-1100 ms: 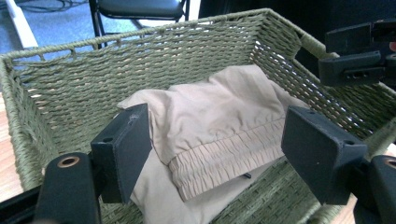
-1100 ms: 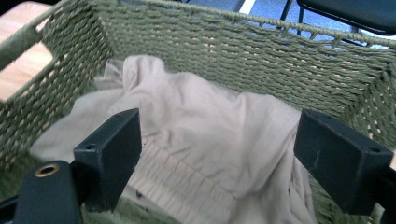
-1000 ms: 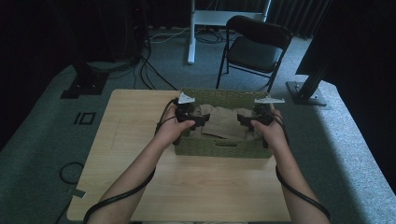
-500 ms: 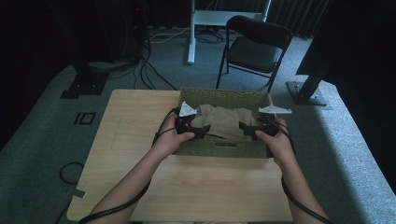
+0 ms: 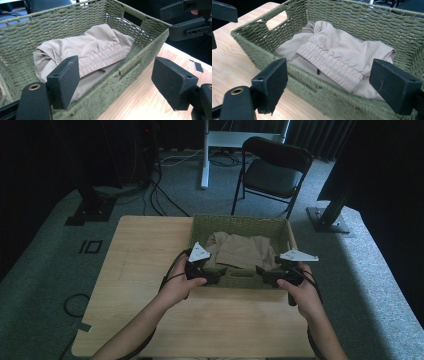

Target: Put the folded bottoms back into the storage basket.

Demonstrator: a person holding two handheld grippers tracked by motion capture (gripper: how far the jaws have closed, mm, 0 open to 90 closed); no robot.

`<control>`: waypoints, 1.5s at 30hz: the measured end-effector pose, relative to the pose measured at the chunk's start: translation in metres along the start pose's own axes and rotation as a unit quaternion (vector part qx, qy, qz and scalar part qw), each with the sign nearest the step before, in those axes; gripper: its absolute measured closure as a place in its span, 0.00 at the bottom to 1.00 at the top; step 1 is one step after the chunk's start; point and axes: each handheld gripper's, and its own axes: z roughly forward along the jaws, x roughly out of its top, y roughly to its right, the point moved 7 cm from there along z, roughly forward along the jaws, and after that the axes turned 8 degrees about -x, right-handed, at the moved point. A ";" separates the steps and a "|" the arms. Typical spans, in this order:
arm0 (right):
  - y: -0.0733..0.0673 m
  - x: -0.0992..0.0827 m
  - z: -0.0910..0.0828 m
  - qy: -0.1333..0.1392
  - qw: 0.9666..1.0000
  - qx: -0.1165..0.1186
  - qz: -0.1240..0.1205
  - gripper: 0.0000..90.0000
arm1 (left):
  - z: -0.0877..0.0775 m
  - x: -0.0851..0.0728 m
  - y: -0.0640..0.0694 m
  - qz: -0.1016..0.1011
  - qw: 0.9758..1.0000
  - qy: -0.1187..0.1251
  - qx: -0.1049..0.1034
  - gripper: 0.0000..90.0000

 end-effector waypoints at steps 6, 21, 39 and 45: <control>-0.001 -0.015 -0.010 0.003 1.000 -0.002 -0.002 0.16 | -0.006 -0.019 0.004 -0.007 1.000 0.009 0.001 0.26; 0.002 -0.072 -0.004 -0.019 1.000 -0.009 0.022 0.16 | -0.009 -0.068 0.014 -0.017 1.000 -0.013 -0.013 0.26; 0.028 -0.123 0.009 -0.050 0.997 -0.036 0.054 0.16 | 0.008 -0.133 -0.004 -0.055 0.997 -0.059 0.002 0.26; 0.038 -0.134 0.011 -0.063 0.995 -0.052 0.056 0.16 | 0.006 -0.153 -0.019 -0.052 0.995 -0.080 0.032 0.26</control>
